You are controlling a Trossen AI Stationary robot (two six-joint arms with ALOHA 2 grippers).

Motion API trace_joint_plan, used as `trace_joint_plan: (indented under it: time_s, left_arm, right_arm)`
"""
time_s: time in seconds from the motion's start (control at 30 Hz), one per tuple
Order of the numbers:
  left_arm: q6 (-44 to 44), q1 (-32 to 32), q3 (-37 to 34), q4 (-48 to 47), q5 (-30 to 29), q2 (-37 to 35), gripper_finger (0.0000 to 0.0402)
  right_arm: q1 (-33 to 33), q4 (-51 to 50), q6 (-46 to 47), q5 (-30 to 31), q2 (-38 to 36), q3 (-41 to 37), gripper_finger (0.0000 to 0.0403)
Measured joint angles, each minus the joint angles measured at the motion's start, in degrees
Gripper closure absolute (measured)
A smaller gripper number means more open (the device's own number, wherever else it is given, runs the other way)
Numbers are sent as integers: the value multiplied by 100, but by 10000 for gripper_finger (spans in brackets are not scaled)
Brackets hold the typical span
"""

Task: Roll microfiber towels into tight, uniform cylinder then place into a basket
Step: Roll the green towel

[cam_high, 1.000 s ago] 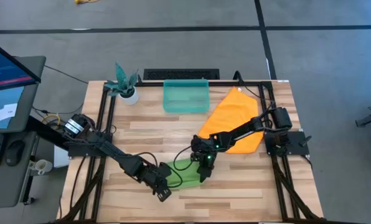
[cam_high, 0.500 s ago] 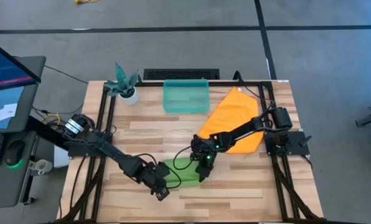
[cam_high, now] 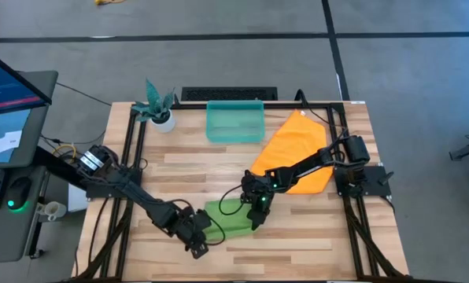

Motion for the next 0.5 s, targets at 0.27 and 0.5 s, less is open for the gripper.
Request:
trace_joint_plan:
  time_s: [0.27, 0.5]
  left_arm:
    - [353, -692, 201, 388, -969, -6, 326]
    - [1451, -911, 221, 1116, -1613, 157, 331]
  right_arm:
    - [0, 11, 13, 13, 2, 0, 395]
    - [-7, 37, 37, 11, 4, -2, 394]
